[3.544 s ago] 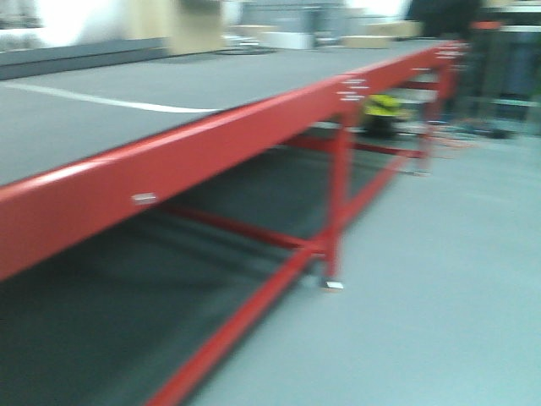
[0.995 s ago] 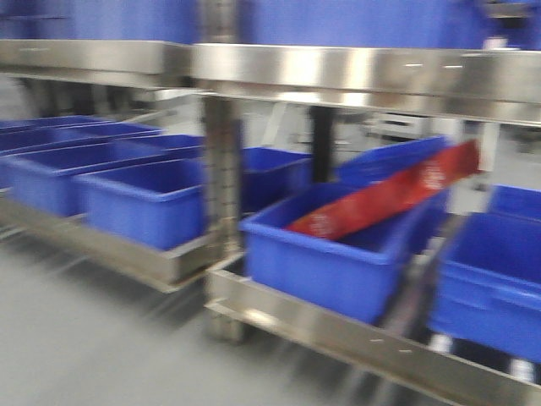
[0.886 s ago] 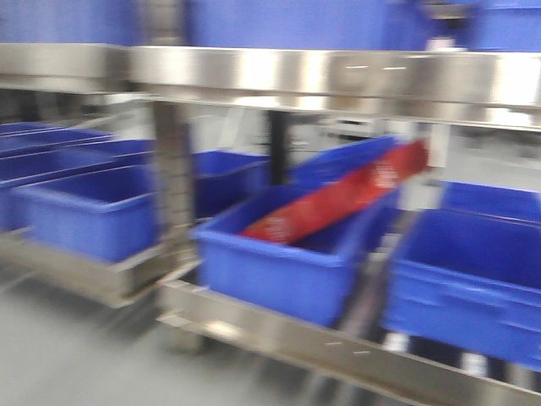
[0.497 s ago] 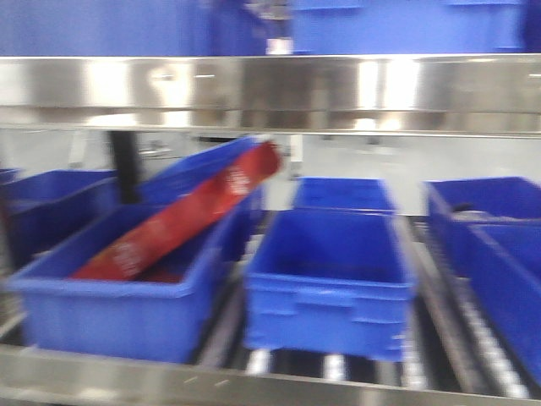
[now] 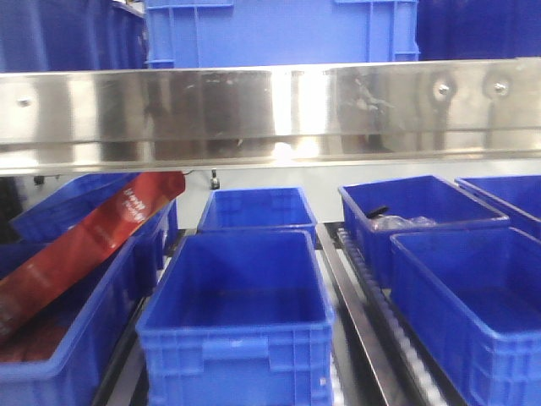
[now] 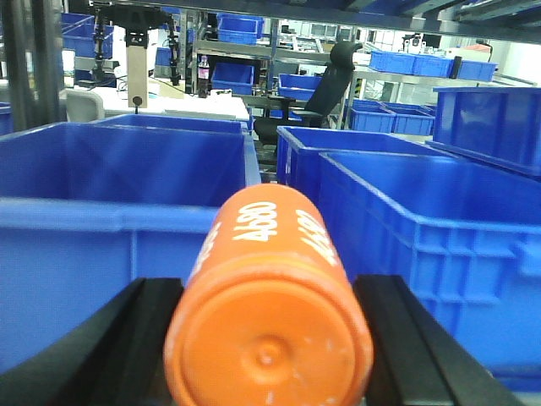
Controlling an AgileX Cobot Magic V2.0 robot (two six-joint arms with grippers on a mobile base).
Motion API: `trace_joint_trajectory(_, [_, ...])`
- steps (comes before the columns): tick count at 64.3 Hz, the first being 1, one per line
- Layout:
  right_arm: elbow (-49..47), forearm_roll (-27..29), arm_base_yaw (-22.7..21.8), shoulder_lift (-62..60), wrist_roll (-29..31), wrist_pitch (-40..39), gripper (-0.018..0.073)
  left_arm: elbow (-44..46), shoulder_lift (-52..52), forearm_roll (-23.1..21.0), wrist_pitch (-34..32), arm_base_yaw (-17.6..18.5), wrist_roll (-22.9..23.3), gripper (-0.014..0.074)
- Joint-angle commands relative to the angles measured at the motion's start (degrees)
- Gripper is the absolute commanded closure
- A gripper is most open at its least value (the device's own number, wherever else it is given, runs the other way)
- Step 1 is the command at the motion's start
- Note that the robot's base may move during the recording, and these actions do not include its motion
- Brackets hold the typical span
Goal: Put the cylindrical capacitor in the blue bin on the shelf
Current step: 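Drive up to the steel shelf of blue bins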
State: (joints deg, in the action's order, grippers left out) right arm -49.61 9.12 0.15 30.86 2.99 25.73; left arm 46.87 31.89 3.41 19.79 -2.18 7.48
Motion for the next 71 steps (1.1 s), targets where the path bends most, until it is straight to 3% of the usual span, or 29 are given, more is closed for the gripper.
trace_joint_trajectory(1, [0.00,-0.33,0.00,-0.22,0.12,-1.80,0.0721,0.10,-0.24,0.00,-1.60,0.07,0.22,0.0708])
trace_joint_trajectory(71, [0.00,-0.33,0.00,-0.22,0.12,-1.80,0.0721,0.10,-0.24,0.00,-1.60,0.07,0.22,0.0708])
